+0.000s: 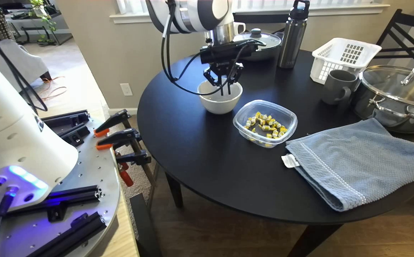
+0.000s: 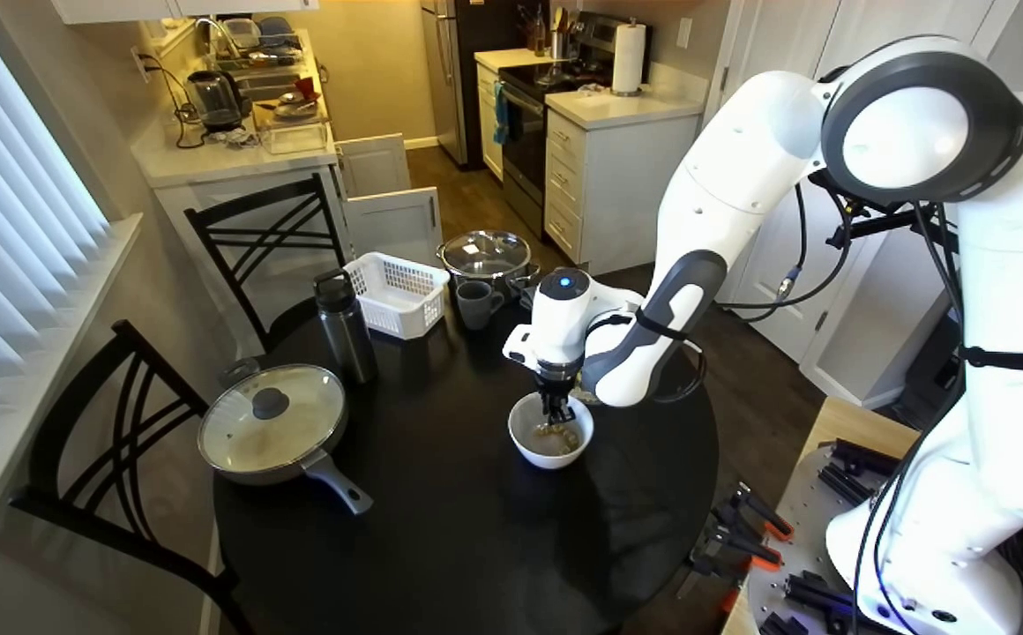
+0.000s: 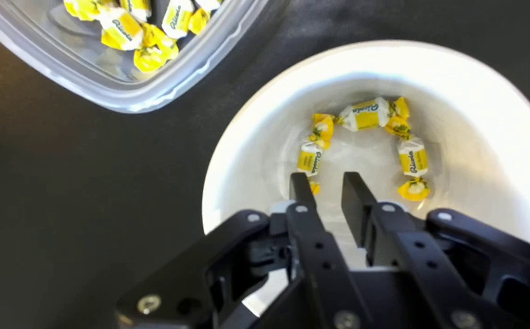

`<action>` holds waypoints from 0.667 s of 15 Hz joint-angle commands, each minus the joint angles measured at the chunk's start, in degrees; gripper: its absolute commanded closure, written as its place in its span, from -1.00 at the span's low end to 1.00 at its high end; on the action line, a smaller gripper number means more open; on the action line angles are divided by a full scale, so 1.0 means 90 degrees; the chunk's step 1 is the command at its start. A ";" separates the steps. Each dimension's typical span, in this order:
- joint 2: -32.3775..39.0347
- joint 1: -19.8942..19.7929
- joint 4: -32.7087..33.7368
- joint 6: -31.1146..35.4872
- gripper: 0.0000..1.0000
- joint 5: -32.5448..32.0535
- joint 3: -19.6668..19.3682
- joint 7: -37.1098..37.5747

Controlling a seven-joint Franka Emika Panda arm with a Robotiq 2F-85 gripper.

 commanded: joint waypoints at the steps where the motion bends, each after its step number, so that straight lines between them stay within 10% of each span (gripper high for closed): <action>1: 0.0002 0.0078 -0.0190 -0.0067 -0.12 -0.0036 -0.0055 -0.0101; 5: 0.0171 0.0138 -0.0233 -0.0074 -0.35 -0.0088 -0.0127 -0.0084; 7: 0.0230 0.0142 -0.0223 -0.0071 -0.81 -0.0080 -0.0143 -0.0090; 10: 0.0310 0.0138 -0.0185 -0.0105 -0.70 -0.0076 -0.0158 -0.0102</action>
